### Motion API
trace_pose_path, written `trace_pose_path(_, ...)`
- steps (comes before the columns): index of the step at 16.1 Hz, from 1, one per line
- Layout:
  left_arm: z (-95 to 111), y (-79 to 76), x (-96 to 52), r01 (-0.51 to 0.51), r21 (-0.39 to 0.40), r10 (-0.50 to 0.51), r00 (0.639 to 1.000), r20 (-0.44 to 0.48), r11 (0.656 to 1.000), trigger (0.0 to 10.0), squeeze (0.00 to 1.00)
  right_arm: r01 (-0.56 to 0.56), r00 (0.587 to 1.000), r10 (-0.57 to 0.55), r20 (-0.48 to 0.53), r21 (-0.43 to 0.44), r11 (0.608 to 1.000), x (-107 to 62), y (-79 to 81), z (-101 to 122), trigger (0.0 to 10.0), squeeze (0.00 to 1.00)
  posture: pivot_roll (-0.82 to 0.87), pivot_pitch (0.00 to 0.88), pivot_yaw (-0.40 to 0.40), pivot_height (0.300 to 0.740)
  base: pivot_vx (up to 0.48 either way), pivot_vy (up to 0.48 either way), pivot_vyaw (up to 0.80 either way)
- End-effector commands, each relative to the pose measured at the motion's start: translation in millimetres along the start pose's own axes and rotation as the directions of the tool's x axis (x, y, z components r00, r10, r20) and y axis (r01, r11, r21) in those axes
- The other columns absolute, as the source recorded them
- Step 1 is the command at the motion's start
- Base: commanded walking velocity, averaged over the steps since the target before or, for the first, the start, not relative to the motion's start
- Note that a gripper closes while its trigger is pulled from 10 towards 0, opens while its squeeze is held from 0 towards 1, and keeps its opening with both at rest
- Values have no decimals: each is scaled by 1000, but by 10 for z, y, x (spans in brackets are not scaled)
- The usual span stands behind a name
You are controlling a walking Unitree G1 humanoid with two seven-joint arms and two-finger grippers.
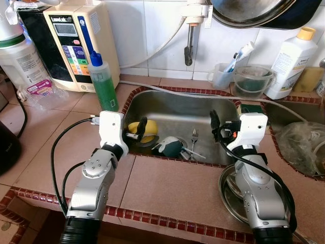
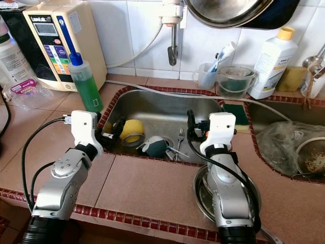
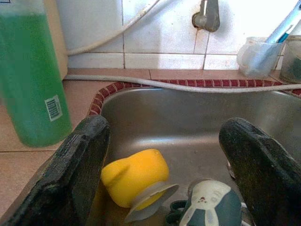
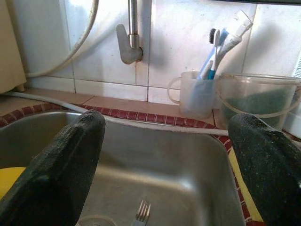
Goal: Kitchen organization
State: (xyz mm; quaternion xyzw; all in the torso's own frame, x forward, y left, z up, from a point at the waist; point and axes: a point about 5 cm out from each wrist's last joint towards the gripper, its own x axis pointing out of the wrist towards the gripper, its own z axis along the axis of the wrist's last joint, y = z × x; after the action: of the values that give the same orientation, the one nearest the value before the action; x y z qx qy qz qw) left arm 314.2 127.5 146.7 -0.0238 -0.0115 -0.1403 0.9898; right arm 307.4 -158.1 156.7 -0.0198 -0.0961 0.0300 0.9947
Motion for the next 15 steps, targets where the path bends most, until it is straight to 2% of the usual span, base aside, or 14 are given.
trace_pose_path(1,39,5,-16,-5,13,5,1000,9,1000,10000,0,-7,1000,7,2,-13,1000,0,4,-6,10000,0,-170,0,40,740,0,0,0)
trace_pose_path(15,48,-34,-2,1,40,-2,1000,22,999,10000,0,-44,999,43,-10,-21,999,0,57,-37,10000,0,-169,0,29,740,-266,0,0)
